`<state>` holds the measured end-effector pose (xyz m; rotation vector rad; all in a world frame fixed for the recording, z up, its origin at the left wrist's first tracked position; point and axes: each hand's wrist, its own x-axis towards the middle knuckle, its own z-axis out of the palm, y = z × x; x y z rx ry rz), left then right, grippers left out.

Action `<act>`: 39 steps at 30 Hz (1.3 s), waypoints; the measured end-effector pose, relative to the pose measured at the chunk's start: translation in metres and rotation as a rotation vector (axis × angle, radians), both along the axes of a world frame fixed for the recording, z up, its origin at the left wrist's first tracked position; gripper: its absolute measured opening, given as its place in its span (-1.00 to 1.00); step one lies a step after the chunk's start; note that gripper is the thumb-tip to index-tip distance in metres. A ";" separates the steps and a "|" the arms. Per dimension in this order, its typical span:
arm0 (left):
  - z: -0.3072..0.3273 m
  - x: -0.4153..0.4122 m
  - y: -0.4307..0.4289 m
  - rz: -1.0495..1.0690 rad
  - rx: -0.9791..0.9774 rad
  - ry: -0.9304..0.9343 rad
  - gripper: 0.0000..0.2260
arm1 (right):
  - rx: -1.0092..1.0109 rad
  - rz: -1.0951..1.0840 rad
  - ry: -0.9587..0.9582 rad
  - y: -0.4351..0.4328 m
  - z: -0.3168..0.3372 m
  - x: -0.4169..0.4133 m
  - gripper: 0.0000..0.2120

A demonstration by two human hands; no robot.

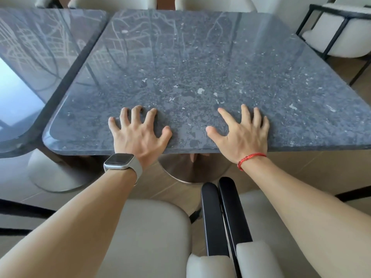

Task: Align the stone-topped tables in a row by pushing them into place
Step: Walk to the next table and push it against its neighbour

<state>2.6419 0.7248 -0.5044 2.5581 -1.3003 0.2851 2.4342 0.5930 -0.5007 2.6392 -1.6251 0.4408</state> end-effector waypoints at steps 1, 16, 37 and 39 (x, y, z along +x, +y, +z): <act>0.000 0.000 0.000 0.003 0.004 -0.002 -0.42 | -0.008 0.002 -0.004 0.000 0.000 0.000 -0.26; 0.009 -0.005 -0.002 0.018 0.140 0.073 -0.32 | -0.064 0.029 -0.037 -0.001 -0.002 -0.005 -0.29; 0.017 0.002 -0.002 0.036 0.231 0.166 -0.28 | -0.074 0.042 -0.061 -0.003 -0.002 0.002 -0.29; 0.021 -0.004 -0.001 0.041 0.242 0.244 -0.35 | -0.041 0.031 -0.026 -0.004 0.000 0.002 -0.27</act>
